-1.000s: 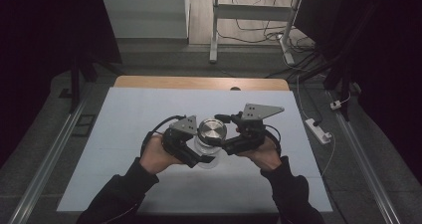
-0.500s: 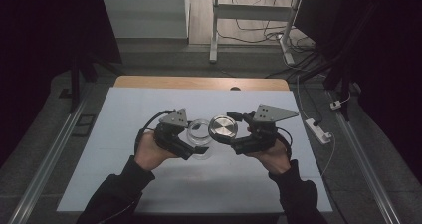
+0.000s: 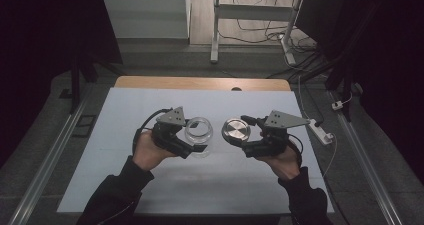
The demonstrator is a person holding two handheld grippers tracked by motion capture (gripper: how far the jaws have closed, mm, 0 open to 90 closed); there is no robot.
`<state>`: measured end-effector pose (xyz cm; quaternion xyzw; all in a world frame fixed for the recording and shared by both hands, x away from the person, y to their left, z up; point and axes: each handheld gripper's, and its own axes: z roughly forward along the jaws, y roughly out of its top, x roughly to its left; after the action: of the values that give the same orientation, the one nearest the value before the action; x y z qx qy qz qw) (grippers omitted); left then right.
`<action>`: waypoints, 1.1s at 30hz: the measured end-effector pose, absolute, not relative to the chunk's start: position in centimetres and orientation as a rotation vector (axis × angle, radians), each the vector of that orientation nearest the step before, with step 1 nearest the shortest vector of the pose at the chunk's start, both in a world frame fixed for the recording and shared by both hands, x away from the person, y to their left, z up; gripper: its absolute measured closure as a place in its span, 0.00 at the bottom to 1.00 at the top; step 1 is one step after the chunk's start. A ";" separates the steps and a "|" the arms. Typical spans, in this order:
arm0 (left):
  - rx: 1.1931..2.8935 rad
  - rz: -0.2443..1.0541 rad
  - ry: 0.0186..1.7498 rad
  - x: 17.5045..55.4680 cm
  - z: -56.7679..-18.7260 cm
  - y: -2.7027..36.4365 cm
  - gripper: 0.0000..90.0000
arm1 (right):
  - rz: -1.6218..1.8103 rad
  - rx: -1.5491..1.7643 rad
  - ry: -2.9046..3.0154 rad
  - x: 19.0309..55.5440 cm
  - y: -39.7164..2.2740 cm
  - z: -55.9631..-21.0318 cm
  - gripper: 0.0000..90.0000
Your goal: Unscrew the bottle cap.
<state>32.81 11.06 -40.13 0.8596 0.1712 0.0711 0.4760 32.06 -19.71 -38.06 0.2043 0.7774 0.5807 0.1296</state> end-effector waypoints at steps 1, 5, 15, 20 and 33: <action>2.104 0.174 0.415 32.8 -40.1 11.1 0.17 | 1.684 0.599 2.259 32.1 -19.9 -38.2 0.22; 2.108 0.178 0.414 32.8 -40.1 11.2 0.17 | 1.651 0.635 2.263 32.5 -20.5 -39.2 0.22; 2.101 0.191 0.427 32.8 -40.1 11.3 0.17 | 1.550 0.703 2.268 32.8 -21.9 -41.8 0.22; 2.103 0.199 0.435 32.9 -40.1 11.3 0.17 | 1.506 0.737 2.268 32.8 -22.2 -42.9 0.22; 2.098 0.232 0.457 33.3 -40.3 11.4 0.17 | 1.483 0.637 2.403 31.3 -18.6 -46.4 0.22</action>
<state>33.26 11.43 -40.25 0.8567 0.1864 0.0946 0.4715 31.27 -18.62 -46.42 0.2184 0.8238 0.5084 0.1230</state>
